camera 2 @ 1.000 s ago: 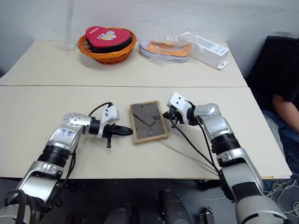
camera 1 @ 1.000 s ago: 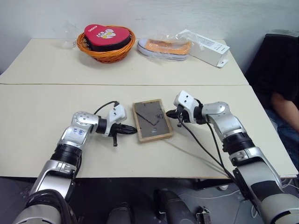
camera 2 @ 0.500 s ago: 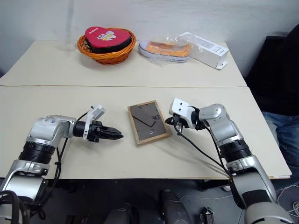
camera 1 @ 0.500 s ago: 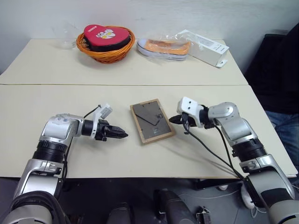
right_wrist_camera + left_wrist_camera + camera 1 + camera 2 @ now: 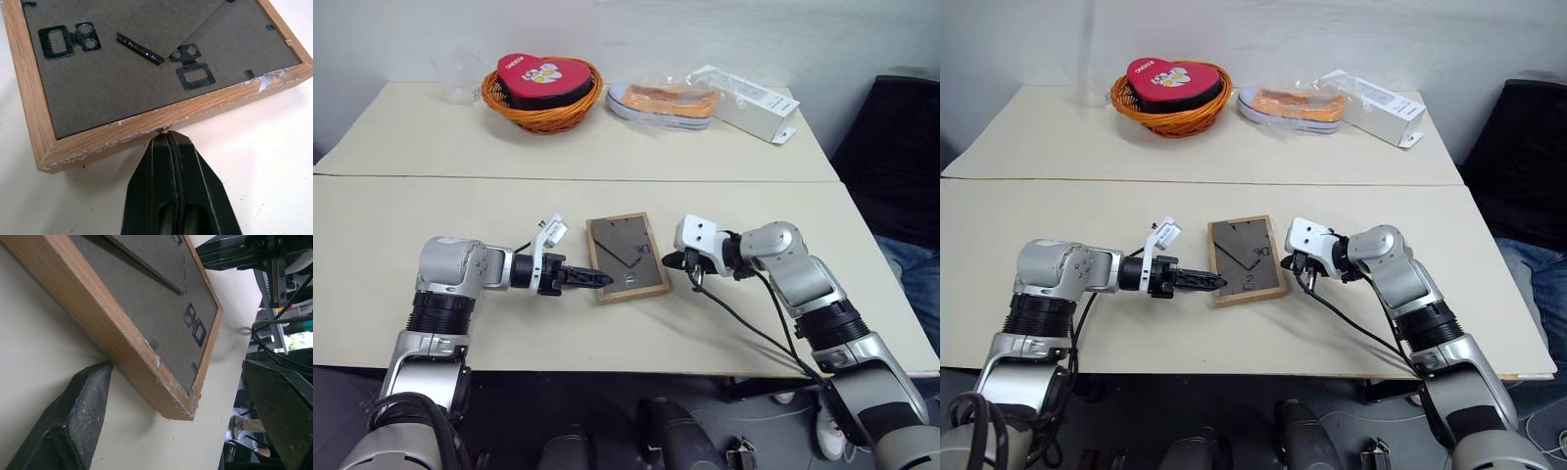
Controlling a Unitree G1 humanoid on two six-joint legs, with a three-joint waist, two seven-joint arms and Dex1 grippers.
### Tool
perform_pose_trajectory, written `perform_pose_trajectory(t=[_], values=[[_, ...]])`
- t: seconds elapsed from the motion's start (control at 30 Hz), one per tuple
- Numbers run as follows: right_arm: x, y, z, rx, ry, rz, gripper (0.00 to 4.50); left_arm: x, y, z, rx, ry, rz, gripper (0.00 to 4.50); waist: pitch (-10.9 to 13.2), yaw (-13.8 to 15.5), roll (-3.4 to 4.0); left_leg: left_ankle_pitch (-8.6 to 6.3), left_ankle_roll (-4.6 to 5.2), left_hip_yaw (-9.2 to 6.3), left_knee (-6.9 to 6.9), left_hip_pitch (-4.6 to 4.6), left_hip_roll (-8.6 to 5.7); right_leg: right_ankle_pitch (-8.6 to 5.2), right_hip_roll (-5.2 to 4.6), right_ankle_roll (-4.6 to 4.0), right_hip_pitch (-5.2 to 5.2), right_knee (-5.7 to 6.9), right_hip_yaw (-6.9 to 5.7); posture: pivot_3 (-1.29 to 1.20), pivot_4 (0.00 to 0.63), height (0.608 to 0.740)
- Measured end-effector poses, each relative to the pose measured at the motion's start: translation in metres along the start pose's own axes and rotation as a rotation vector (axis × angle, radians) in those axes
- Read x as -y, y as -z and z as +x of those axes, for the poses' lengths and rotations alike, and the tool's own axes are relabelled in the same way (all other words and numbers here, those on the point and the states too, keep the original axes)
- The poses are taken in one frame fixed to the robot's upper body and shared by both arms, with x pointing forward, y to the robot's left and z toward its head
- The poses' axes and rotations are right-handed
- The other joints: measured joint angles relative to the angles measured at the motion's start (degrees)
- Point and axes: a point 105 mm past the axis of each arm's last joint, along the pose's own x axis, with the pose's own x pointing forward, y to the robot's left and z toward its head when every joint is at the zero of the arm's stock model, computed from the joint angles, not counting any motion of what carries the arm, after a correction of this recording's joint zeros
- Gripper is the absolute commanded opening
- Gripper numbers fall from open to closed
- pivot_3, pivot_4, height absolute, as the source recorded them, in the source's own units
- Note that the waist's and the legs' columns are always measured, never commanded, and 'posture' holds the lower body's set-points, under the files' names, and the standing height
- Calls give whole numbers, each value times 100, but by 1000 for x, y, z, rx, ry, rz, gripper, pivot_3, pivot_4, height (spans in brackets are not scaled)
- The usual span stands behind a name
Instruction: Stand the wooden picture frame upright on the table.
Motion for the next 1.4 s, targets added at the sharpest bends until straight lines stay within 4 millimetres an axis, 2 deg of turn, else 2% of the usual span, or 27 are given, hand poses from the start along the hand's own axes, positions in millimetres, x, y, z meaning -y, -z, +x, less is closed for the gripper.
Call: perform_pose_trajectory(t=[0.27, 0.37, 0.6, 0.67, 0.77, 0.87, 0.93, 1.07, 1.13, 1.23, 1.4], values=[[-6, -6, 5, 23, -16, 21, 0, 6, -8, 21, 74, 73, -120, 4485, -12, 134, 15, -5, 8, -3, 16, -4, -5, 0, -5, 0, 3, -4, -1, 0, 150, 740], [-7, -7, 6, 27, -17, 23, 0, 6, -9, 23, 93, 77, -154, 3836, -11, 128, 15, -9, 10, -2, 18, -11, -4, 1, -4, 2, -1, 1, -1, 0, 150, 740], [-7, -7, 6, 30, -16, 17, 0, 6, -5, 17, 83, 81, -187, 1668, -10, 23, 14, -2, -6, -2, 18, -14, -2, 1, -2, 1, -12, 5, -1, 0, 150, 740], [-6, -8, 4, 37, -16, 18, 0, 11, -7, 14, 93, 111, -170, 1245, -10, -20, 14, -1, -8, -2, 18, -12, -1, 1, -2, 1, -11, 7, -1, 0, 150, 740], [-1, -7, -6, 56, -4, 73, 563, 10, -6, 9, 95, 94, -157, 1252, -8, -34, 17, -1, -9, -2, 17, -12, -1, 0, -2, 1, -13, 8, -1, 0, 150, 740], [10, -15, -27, 111, 12, 182, 1616, 11, -5, 4, 101, 89, -137, 1252, -6, -25, 16, -1, -9, -3, 18, -13, -1, 0, -2, 1, -13, 7, -1, 0, 150, 740], [13, -31, -40, 164, -13, 239, 2314, 15, -7, 3, 108, 101, -110, 1252, -5, -22, 16, -1, -9, -4, 18, -14, 0, 0, -2, 1, -14, 8, -1, 0, 150, 740], [15, -74, -57, 294, -86, 318, 3685, 27, -12, 2, 111, 110, -21, 1252, -5, -30, 17, -1, -10, -4, 17, -13, 1, 0, -2, 0, -15, 7, -1, 0, 150, 740], [13, -88, -54, 328, -118, 340, 4340, 31, -13, 3, 107, 111, 18, 1252, -5, -25, 17, -1, -9, -5, 17, -13, 0, 0, -2, 0, -14, 5, -1, 0, 150, 740], [4, -95, -35, 339, -157, 382, 4500, 41, -14, 4, 103, 141, 56, 1252, -5, -21, 17, -1, -9, -5, 17, -19, 0, 0, -2, 0, -17, 4, -1, 0, 150, 740], [0, -105, -29, 355, -179, 377, 4500, 40, -15, 3, 99, 130, 67, 1252, -4, -19, 18, -1, -8, -8, 18, -27, 0, 0, -2, 0, -22, 3, -4, 0, 150, 740]])
